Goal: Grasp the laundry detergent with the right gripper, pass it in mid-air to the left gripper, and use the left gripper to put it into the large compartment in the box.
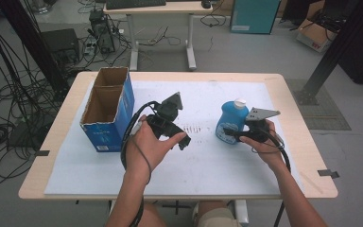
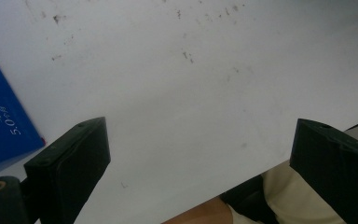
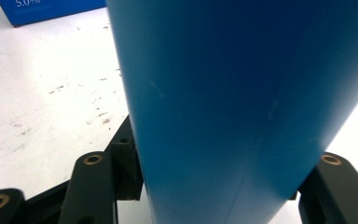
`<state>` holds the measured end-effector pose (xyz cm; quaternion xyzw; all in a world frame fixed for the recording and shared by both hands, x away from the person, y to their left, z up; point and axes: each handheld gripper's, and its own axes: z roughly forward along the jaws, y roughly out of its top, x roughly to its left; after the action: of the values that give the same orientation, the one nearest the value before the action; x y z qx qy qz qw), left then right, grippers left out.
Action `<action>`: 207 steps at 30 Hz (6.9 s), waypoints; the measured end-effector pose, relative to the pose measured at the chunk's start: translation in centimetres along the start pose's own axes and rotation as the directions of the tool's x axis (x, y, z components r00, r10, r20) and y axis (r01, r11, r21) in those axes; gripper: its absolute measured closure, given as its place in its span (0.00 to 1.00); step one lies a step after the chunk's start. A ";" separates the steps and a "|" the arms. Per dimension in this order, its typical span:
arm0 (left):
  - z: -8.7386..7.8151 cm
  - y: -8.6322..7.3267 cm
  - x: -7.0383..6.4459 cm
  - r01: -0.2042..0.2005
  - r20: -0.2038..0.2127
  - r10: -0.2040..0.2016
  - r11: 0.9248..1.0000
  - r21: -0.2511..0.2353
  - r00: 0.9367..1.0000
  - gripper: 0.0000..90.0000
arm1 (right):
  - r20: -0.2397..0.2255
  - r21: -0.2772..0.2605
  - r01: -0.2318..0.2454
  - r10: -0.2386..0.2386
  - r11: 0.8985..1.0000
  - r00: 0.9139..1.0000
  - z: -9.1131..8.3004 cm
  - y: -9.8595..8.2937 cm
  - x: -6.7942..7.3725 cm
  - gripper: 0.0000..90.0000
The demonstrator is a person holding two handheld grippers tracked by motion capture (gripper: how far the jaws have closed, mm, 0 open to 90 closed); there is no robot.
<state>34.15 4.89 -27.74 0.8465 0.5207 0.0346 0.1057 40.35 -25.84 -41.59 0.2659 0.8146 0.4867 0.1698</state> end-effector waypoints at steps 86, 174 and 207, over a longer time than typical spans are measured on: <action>-1.8 -0.1 -0.1 -0.025 0.009 0.025 1.000 -0.010 1.000 0.06 | 0.023 0.024 0.005 -0.006 1.000 1.000 0.0 0.6 0.5 0.48; -13.3 6.4 3.9 -0.748 0.077 0.744 0.662 0.050 0.664 0.05 | -0.450 0.040 0.168 -0.132 0.985 0.883 6.6 13.6 11.5 0.47; -9.6 6.2 2.2 -0.803 0.197 0.780 0.586 0.105 0.595 0.05 | -0.472 -0.033 0.197 -0.189 0.980 0.861 7.4 15.1 13.6 0.48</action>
<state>38.96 5.46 -17.17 0.9958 0.0816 -0.0247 0.0345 37.43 -6.66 -31.96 0.0579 0.8578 0.5106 0.0118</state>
